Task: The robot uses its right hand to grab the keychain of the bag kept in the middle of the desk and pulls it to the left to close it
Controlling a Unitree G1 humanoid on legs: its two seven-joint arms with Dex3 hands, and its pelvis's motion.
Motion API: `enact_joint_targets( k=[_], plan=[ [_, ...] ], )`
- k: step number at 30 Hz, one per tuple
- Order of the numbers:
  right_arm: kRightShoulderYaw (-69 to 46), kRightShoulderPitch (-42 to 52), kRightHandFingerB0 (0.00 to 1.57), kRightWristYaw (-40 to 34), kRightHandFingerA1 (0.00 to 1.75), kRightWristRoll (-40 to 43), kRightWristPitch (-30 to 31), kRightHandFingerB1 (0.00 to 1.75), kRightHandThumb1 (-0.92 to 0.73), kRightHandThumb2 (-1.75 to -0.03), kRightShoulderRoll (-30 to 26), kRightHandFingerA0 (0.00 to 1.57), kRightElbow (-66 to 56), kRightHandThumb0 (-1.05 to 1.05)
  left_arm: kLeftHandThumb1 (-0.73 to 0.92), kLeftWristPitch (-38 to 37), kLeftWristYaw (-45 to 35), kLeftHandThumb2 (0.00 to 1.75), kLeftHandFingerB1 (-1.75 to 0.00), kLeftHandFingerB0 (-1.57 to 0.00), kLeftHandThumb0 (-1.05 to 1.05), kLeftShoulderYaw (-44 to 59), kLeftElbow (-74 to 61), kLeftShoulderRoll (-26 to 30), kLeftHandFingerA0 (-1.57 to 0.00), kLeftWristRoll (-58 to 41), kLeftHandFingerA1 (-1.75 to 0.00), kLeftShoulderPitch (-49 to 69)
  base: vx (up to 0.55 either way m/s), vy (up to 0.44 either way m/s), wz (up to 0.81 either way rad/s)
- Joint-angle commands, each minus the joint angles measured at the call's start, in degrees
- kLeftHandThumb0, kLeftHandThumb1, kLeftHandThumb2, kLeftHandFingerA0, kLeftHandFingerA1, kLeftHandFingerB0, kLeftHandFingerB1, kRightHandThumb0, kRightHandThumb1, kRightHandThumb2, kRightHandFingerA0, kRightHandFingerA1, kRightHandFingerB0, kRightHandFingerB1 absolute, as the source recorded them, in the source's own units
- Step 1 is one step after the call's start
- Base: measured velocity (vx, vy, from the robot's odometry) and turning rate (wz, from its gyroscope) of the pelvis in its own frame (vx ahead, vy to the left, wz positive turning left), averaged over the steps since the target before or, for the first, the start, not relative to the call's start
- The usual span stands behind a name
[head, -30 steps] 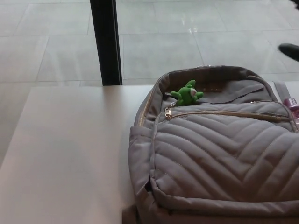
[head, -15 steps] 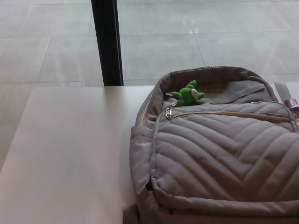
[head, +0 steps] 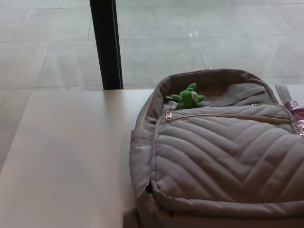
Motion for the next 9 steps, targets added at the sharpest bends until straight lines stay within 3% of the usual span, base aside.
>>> enact_joint_targets(
  k=[1,3,4,6,7,8,9],
  plan=[
    [-20.86,11.08,0.02,-7.70,0.32,22.30,-9.36,0.34,-0.61,-0.99,15.86,0.00,13.12,-0.73,0.86,1.24,2.21,0.82,-1.00,-0.37,-1.05,1.02,1.32,3.44,-0.57,0.24,-1.11,2.22,0.00,0.000,0.00],
    [-19.11,9.14,0.07,-7.14,0.40,20.89,-13.09,0.36,-0.63,-0.98,12.98,0.02,22.26,-0.66,0.88,1.09,2.43,0.85,-1.00,-0.36,-1.05,0.80,1.16,3.71,-0.55,0.49,-1.12,2.29,0.00,0.000,0.00],
    [-19.02,8.85,0.00,-6.74,0.54,20.79,-13.64,0.49,-0.55,-1.09,12.77,0.03,23.61,-0.35,0.86,1.23,2.75,0.80,-1.05,-0.33,-1.05,0.92,1.16,3.68,-0.54,0.38,-1.15,2.26,0.00,0.000,0.00],
    [-18.08,8.76,0.00,-5.74,0.52,20.02,-14.62,0.49,-0.55,-1.09,11.95,0.02,25.91,-0.35,0.86,0.97,2.26,0.80,-1.01,-0.32,-1.05,0.84,1.13,3.82,-0.53,0.41,-1.15,2.49,0.00,0.000,0.00],
    [-17.52,8.45,0.17,-4.95,0.41,19.71,-15.21,0.28,-0.82,-0.65,11.48,0.15,27.42,-0.65,0.86,0.72,1.99,0.81,-1.05,-0.29,-1.05,0.65,1.10,3.96,-0.51,0.58,-1.16,2.63,0.00,0.000,0.00],
    [-16.88,8.78,0.00,-4.11,0.52,19.25,-15.62,0.49,-0.55,-1.10,11.26,0.03,27.78,-0.35,0.85,1.02,1.32,0.81,-1.02,-0.28,-1.05,0.88,1.12,4.02,-0.54,0.26,-1.17,2.70,0.00,0.000,0.00],
    [-16.88,8.78,0.00,-4.11,0.52,19.25,-15.62,0.49,-0.55,-1.10,11.26,0.03,27.78,-0.35,0.85,1.02,1.32,0.81,-1.02,-0.28,-1.05,0.88,1.12,4.02,-0.54,0.26,-1.17,2.70,0.00,0.000,0.00]
  ],
)
